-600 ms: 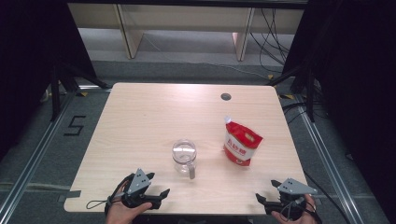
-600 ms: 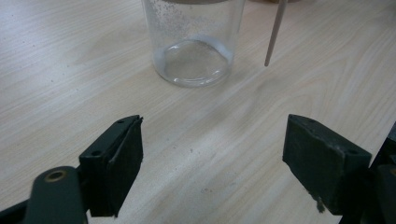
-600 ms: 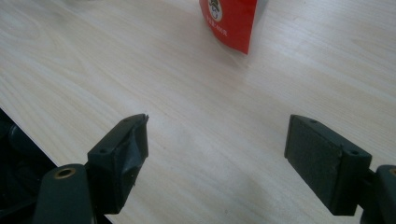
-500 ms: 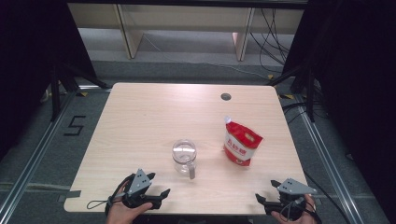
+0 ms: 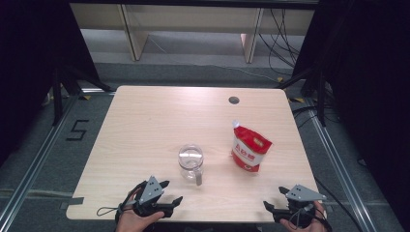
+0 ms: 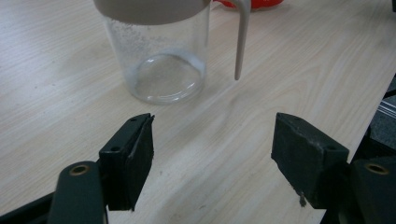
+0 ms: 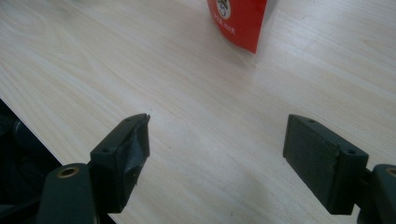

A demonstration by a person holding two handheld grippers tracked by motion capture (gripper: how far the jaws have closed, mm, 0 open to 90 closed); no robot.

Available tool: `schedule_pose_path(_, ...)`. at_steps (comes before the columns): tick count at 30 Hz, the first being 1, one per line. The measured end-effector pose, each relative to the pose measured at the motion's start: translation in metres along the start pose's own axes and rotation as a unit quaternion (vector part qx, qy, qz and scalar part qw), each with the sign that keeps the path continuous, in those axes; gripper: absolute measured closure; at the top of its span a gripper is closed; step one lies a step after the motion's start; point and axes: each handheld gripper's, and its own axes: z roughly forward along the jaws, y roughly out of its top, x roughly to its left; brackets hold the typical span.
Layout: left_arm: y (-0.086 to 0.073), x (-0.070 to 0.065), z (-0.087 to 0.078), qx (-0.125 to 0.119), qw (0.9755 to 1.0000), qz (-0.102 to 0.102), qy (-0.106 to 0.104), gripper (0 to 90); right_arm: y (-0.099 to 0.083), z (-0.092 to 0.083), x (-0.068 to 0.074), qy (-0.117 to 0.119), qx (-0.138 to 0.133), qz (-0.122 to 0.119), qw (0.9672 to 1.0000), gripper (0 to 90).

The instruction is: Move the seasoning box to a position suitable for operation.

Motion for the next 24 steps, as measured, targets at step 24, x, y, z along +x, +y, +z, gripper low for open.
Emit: schedule_pose_path(24,0.038,-0.015,0.050,-0.019,0.9984,0.047,-0.025,50.5,0.001,0.007,0.005,0.019,0.010,-0.038,0.9990,22.7)
